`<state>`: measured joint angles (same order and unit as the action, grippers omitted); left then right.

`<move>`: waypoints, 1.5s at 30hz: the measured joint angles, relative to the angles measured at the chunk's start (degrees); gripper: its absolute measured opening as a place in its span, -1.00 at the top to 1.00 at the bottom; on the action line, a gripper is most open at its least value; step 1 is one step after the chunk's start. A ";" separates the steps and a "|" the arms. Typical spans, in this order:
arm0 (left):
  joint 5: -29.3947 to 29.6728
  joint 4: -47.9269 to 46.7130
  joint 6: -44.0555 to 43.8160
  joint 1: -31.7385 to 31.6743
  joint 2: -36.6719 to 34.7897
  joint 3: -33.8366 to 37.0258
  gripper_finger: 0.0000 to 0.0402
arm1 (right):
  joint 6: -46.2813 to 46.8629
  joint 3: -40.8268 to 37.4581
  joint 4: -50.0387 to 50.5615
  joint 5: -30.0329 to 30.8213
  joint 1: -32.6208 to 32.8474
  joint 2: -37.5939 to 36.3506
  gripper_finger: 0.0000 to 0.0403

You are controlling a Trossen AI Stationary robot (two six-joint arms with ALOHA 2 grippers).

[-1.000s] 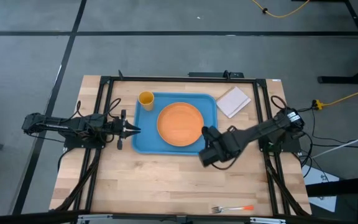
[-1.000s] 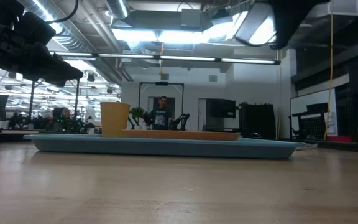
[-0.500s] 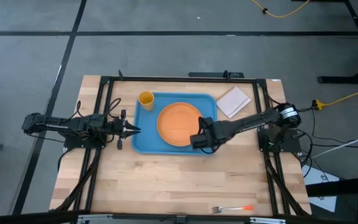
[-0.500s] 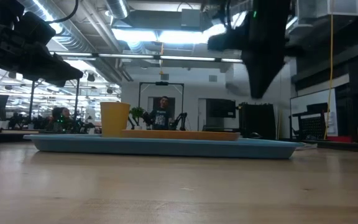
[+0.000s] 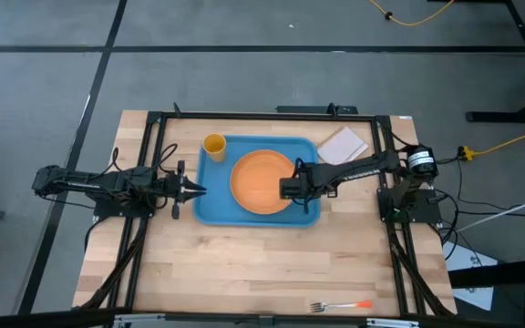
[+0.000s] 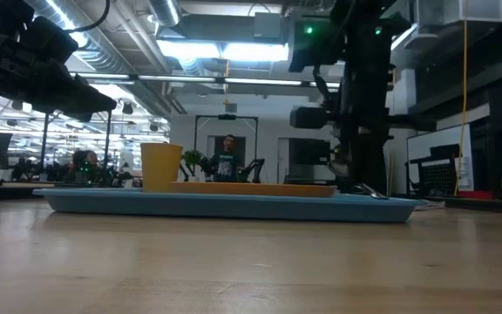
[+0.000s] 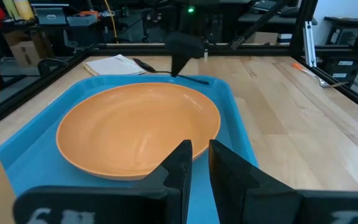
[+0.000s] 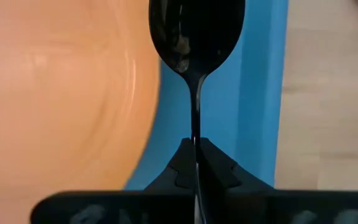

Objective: Pick and place plate/cup/fork/spoon on tray
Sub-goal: Put the black spoon to the right of the orange plate on the blue tray, then put the orange fork to the left of the orange plate on the blue tray

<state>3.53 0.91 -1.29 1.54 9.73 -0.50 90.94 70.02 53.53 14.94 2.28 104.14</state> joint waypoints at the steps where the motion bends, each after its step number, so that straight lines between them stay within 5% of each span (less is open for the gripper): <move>1: 0.00 0.00 -0.01 -0.02 -0.01 -0.01 0.76 | 0.00 0.00 -0.01 -0.02 -0.70 0.00 0.99; 19: 0.00 0.00 0.00 -0.01 0.00 -0.01 0.76 | -4.18 -0.13 -1.65 -2.57 -5.69 4.27 0.98; 28: 0.00 0.00 0.01 0.00 0.01 -0.01 0.76 | -4.22 -0.12 -2.27 -1.52 -6.63 4.87 0.72; 36: 0.00 0.00 0.00 -0.01 0.00 -0.01 0.76 | -7.04 -0.07 -1.07 -1.46 -7.18 4.96 0.70; 45: 0.00 0.00 -0.01 -0.01 0.00 -0.01 0.76 | -16.72 8.30 9.88 -1.56 -7.13 4.83 0.69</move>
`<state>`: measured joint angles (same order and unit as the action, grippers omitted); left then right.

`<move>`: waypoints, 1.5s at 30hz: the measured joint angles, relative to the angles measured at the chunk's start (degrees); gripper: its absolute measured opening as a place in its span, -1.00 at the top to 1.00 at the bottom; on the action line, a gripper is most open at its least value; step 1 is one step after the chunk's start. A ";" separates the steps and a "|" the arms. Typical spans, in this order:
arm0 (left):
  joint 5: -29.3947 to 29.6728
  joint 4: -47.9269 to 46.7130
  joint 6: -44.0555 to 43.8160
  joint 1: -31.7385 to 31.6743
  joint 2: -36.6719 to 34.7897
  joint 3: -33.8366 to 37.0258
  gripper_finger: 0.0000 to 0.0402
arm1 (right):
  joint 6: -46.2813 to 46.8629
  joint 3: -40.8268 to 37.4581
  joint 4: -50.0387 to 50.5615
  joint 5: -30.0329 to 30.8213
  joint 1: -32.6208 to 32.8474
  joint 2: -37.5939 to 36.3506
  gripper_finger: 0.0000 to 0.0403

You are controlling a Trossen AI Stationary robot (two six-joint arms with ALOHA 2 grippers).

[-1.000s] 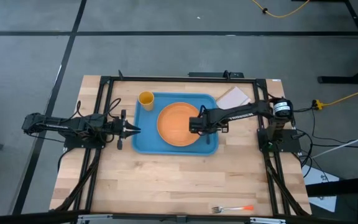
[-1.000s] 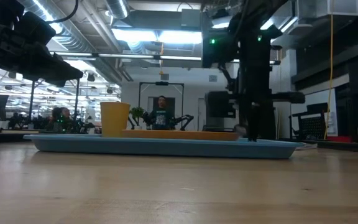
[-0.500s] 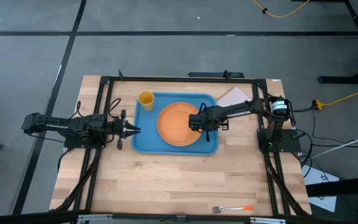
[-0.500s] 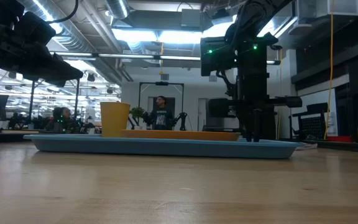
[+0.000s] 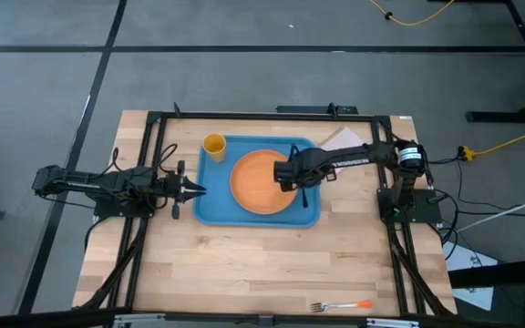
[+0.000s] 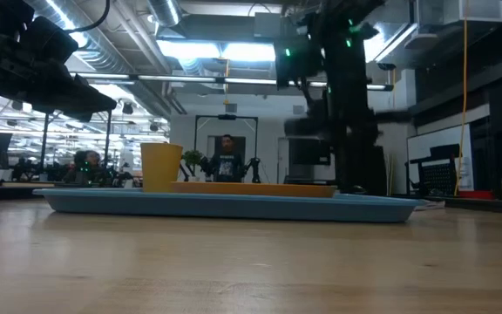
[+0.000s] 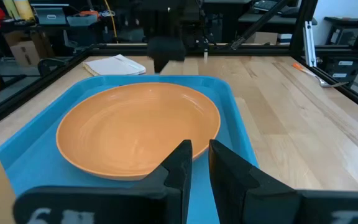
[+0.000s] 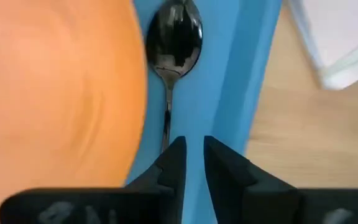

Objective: Pick and place plate/cup/fork/spoon on tray
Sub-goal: Put the orange fork to the left of the orange plate on the blue tray

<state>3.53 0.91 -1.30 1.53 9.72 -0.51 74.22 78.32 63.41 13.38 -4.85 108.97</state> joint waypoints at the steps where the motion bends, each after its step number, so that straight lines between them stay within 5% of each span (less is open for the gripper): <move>1: 0.00 0.00 0.01 -0.01 0.00 0.00 0.76 | -1.82 1.83 1.85 -0.41 0.21 -0.08 0.69; 11: 0.00 0.00 0.02 -0.01 -0.01 0.00 0.76 | -11.70 16.07 5.87 -24.57 12.74 -0.22 0.69; 17: 0.00 0.00 0.00 -0.01 0.01 0.00 0.76 | -9.65 18.16 3.50 -25.24 26.95 -0.22 0.69; 24: 0.00 0.00 0.01 0.00 0.01 0.00 0.76 | 6.97 17.01 -5.32 -25.02 41.35 -0.13 0.69; 28: 0.00 0.00 0.02 -0.01 0.01 0.00 0.76 | 12.48 16.99 -10.50 -19.58 47.22 0.15 0.69; 37: 0.00 0.00 0.00 0.01 0.01 0.00 0.76 | 12.39 16.99 -30.26 3.85 55.78 0.47 0.69; 45: 0.00 0.00 0.02 0.01 -0.01 0.00 0.76 | 5.04 16.99 -46.76 6.97 58.96 5.93 0.69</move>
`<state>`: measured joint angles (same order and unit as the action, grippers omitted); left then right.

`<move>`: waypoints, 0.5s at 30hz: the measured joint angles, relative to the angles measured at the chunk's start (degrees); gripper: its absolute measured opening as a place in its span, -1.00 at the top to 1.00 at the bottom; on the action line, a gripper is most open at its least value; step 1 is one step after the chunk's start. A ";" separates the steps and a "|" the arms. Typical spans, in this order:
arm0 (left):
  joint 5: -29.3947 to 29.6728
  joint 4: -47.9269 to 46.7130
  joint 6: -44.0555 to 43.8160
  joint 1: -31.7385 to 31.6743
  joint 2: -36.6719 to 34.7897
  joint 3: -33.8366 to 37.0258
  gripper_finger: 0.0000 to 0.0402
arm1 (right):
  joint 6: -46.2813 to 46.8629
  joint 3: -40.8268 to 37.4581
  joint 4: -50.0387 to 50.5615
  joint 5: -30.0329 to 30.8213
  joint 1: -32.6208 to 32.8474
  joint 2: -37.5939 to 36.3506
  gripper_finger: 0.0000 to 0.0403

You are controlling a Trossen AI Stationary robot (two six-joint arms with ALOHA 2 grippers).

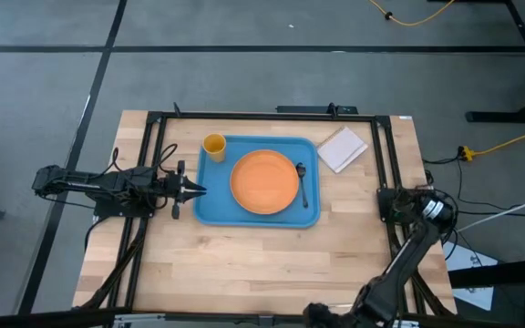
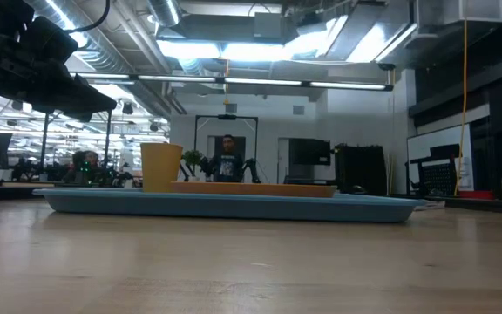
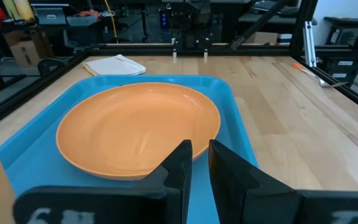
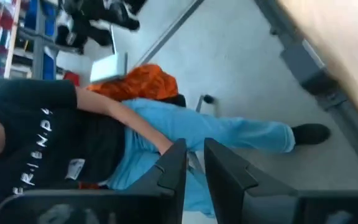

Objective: Pick and place plate/cup/fork/spoon on tray
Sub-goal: Put the orange fork to the left of the orange plate on the blue tray

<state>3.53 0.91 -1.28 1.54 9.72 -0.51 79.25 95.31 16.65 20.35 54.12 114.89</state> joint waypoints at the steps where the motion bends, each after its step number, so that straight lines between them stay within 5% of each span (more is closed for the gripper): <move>1: 0.00 0.00 -0.02 -0.02 0.00 0.00 0.76 | -0.13 0.00 -0.22 -0.58 0.10 0.77 0.69; 9: 0.00 0.00 -0.01 0.00 0.00 0.00 0.76 | -0.11 0.00 16.58 -18.72 -0.98 3.00 0.69; 15: 0.00 0.00 -0.02 0.00 0.00 0.00 0.76 | -0.40 0.00 34.92 -24.39 -1.09 3.08 0.69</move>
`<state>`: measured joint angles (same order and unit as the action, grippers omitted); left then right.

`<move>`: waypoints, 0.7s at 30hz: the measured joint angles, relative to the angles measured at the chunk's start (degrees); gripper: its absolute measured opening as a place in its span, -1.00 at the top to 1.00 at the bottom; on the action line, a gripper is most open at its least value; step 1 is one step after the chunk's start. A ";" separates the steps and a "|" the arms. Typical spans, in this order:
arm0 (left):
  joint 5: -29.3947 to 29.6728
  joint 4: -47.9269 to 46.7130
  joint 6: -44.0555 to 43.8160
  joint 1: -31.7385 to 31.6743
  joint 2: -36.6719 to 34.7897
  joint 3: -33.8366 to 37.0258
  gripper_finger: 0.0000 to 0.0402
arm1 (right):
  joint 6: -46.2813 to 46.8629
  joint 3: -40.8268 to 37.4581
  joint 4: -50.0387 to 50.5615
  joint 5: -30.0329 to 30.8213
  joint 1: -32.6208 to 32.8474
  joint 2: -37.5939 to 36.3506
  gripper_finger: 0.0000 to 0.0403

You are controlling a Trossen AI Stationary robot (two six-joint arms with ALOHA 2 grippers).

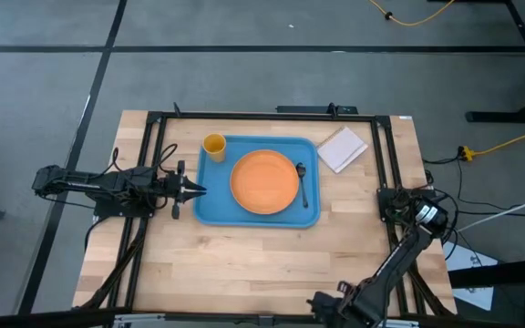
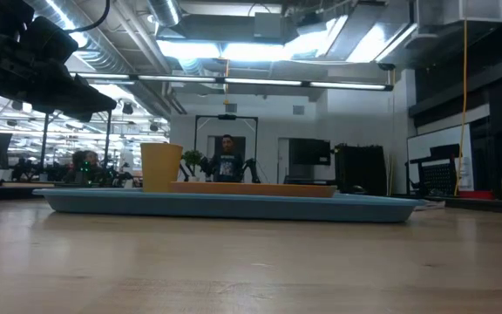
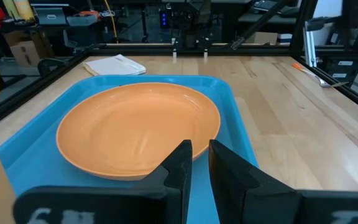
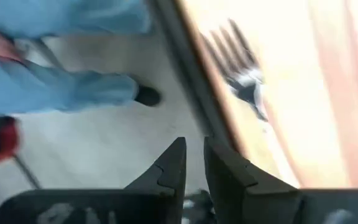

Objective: Pick and place plate/cup/fork/spoon on tray
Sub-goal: Put the orange fork to the left of the orange plate on the blue tray

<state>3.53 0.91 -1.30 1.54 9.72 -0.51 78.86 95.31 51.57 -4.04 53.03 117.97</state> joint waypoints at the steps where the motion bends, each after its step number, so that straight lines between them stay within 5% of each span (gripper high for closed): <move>1: -0.01 0.00 0.01 -0.01 0.01 0.00 0.76 | -0.45 0.00 1.41 -0.08 0.18 0.02 0.69; 21: 0.00 0.00 0.01 -0.02 0.01 0.00 0.76 | -15.07 0.00 8.42 2.06 0.88 5.55 0.69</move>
<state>3.53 0.91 -1.29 1.52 9.73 -0.51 63.79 95.31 59.99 -1.98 53.91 123.52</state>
